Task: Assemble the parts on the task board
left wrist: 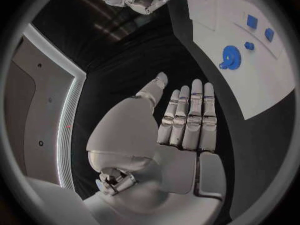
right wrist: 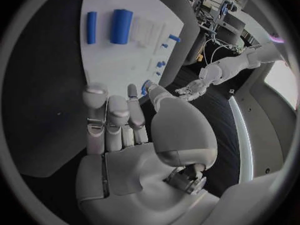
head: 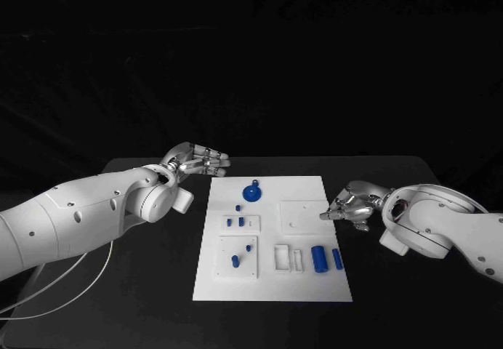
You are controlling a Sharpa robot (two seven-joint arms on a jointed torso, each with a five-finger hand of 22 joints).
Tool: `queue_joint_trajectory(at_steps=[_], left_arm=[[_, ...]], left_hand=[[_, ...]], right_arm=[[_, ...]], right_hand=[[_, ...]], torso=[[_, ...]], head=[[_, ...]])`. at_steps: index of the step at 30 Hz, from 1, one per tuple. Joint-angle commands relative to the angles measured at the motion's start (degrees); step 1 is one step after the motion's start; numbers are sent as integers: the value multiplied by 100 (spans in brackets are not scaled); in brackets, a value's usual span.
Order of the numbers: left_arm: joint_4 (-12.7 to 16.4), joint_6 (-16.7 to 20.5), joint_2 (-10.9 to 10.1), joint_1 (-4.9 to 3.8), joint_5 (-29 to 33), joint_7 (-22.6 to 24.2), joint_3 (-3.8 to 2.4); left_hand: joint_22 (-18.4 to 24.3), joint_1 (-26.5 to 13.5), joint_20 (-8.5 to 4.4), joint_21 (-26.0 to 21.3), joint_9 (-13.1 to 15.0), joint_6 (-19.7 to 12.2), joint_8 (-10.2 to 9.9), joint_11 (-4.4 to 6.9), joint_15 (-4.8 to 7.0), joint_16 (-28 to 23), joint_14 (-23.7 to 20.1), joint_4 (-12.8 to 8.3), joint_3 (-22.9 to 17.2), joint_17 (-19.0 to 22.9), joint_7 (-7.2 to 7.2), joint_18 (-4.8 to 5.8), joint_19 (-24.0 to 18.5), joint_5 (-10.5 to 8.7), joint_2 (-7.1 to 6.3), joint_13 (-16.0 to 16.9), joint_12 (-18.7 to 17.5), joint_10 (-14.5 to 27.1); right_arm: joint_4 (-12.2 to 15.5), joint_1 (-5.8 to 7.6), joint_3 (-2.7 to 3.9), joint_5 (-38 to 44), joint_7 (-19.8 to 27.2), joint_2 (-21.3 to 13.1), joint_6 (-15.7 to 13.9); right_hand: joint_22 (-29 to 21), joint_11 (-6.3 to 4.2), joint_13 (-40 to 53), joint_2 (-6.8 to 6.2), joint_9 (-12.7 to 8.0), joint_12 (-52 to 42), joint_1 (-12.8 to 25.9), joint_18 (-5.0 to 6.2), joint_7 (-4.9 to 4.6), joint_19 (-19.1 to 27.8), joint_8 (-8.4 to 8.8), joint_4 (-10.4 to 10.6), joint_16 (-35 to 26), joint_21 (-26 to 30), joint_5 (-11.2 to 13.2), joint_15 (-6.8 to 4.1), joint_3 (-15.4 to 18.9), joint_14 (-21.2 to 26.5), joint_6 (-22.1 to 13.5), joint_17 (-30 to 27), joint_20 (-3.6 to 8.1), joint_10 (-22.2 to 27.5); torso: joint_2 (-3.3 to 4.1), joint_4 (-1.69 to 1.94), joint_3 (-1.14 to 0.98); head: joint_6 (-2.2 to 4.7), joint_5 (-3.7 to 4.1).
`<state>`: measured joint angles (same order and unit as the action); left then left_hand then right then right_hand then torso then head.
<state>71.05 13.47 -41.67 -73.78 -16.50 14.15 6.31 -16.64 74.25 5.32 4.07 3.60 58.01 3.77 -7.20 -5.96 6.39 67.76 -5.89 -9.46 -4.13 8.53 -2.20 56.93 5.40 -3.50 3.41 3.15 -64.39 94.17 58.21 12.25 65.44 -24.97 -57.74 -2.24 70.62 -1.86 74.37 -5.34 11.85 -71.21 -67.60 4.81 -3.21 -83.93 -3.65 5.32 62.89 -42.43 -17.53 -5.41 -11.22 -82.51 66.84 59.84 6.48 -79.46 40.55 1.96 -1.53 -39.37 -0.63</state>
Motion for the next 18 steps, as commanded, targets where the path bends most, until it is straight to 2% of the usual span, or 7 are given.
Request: queue_joint_trajectory(at_steps=[1, 4, 9, 10, 12, 15, 18], left_arm=[[99, 73, -56, 6, 110, 209, -1], [146, 92, -107, 14, 211, 267, 0], [196, 33, -171, 28, 391, 399, 1], [205, 17, -180, 31, 416, 425, 1], [221, -19, -195, 37, 456, 465, 1], [242, -68, -208, 44, 490, 506, 2], [259, -127, -215, 50, 509, 537, 2]], left_hand=[[186, -67, -12, -10, 7, 18, 9, 35, -4, 60, 5, 392, 843, -12, -61, 61, 79, -132, 38, 8, 25, -180], [397, 60, -18, -2, 9, -16, 10, 39, -2, 92, 3, 563, 1215, -11, -76, 73, 124, -127, 98, 12, 34, -194], [716, 93, 1, 11, 7, -50, 9, 19, -21, 49, -26, 648, 1294, -7, -73, 70, 157, -133, 115, 13, 35, -91], [754, 78, 5, 12, 7, -71, 5, 20, -27, 29, -34, 663, 1296, -6, -72, 68, 157, -137, 108, 11, 32, -62], [792, 51, 20, 12, 5, -99, 3, 24, -45, -28, -74, 686, 1298, 0, -86, 62, 151, -144, 97, 11, 30, -11], [883, 29, 61, 20, 4, -136, 3, 26, -88, -207, -120, 728, 1275, -2, -91, 21, 144, -144, 74, 10, 28, 68], [934, -34, 94, 24, 5, -192, 7, 41, -112, -254, -159, 809, 1243, -3, -111, -17, 137, -143, 8, 10, 25, 128]], right_arm=[[11, 5, -52, -376, -1043, -50, 764], [16, 11, -119, -579, -1350, -76, 956], [60, 15, -212, -700, -1652, -72, 1195], [69, 15, -230, -694, -1692, -66, 1229], [87, 16, -277, -639, -1747, -45, 1267], [108, 17, -334, -464, -1788, -4, 1267], [134, 17, -383, -278, -1813, 50, 1263]], right_hand=[[89, 48, 231, -96, 68, -196, 146, -23, -32, -279, -5, 108, 54, -94, 10, 0, 20, -36, -122, 91, 27, -138], [162, 73, 323, 29, 157, -212, 276, -5, -59, -271, -1, 43, 63, -125, -61, 22, 222, -40, -248, 143, 1, -166], [198, 91, 376, 52, 190, -180, 351, 10, -85, -268, 3, 26, 49, -74, -14, 34, 256, -47, -336, 169, -14, -180], [204, 95, 382, 53, 187, -176, 361, 11, -90, -269, 3, 29, 50, -70, -6, 37, 258, -49, -354, 173, -16, -182], [214, 105, 389, 43, 176, -162, 404, 15, -105, -269, 4, 55, 48, -60, 71, 42, 270, -49, -401, 180, -21, -181], [225, 112, 399, 19, 168, -154, 434, 20, -114, -271, 4, 99, 46, -53, 179, 45, 269, -50, -433, 185, -25, -182], [235, 126, 407, -164, 148, -130, 451, 25, -126, -268, -2, 313, 24, -10, 539, 54, 176, -51, -482, 177, -35, -182]], torso=[[-7, 7, 20], [-21, 2, 39], [-34, -4, 57], [-34, 0, 54], [-41, 4, 67], [-35, 2, 69], [-29, 8, 61]], head=[[-16, 68], [-40, 96], [-63, 121], [-63, 135], [-70, 148], [-83, 162], [-91, 167]])
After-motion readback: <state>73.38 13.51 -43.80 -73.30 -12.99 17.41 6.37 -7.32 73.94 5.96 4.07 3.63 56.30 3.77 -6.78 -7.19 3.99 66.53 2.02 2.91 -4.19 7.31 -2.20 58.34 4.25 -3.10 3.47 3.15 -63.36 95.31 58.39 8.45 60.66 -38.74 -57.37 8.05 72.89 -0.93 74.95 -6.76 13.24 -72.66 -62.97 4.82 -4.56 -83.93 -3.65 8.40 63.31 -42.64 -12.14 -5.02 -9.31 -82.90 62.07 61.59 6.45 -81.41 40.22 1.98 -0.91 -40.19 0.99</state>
